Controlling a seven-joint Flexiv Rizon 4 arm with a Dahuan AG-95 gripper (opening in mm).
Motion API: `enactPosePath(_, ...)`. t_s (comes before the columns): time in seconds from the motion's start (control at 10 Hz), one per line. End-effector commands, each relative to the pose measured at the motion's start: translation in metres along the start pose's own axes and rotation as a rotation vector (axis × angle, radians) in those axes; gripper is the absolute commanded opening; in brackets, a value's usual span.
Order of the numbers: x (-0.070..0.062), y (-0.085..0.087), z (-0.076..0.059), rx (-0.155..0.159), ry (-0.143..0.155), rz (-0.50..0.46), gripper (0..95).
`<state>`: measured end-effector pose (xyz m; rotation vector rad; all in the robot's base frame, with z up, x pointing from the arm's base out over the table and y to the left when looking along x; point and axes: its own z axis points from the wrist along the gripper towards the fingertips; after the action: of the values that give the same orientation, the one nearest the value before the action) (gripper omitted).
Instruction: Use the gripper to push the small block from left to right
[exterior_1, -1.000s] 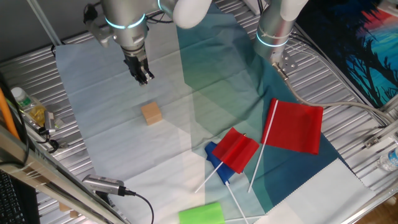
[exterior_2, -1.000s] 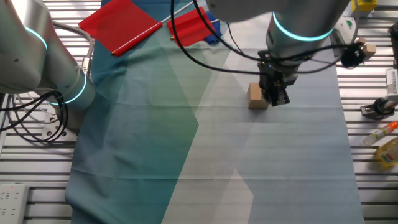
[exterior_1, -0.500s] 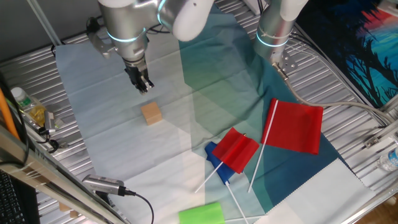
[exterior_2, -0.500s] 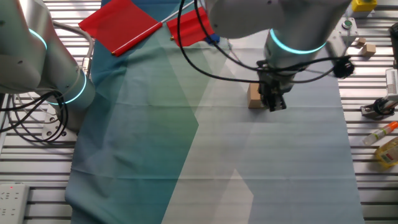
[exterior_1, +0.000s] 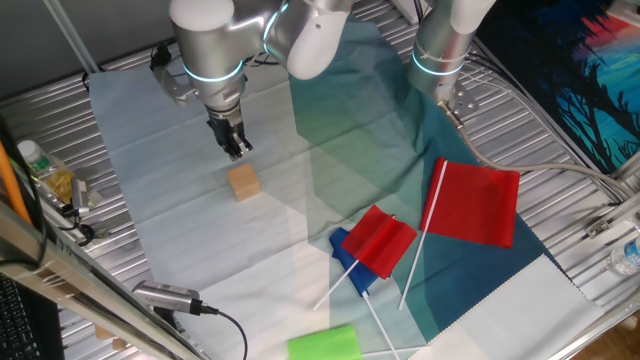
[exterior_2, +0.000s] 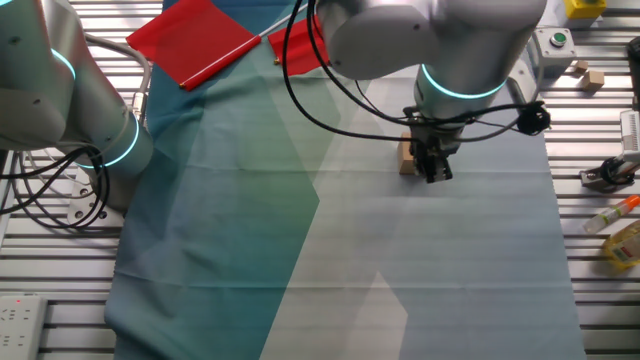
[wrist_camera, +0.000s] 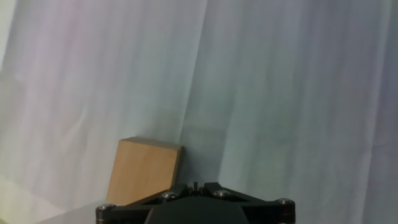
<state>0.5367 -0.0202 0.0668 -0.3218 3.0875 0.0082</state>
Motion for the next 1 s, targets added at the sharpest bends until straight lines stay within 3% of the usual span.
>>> enactPosePath(0.1,0.0,0.002,0.005,-0.003,-0.002,0.003,0.0)
enactPosePath(0.4,0.0,0.004,0.005,-0.008,-0.005,0.019,0.0)
enactPosePath(1.0,-0.009,0.032,0.007,-0.007,-0.01,0.084,0.0)
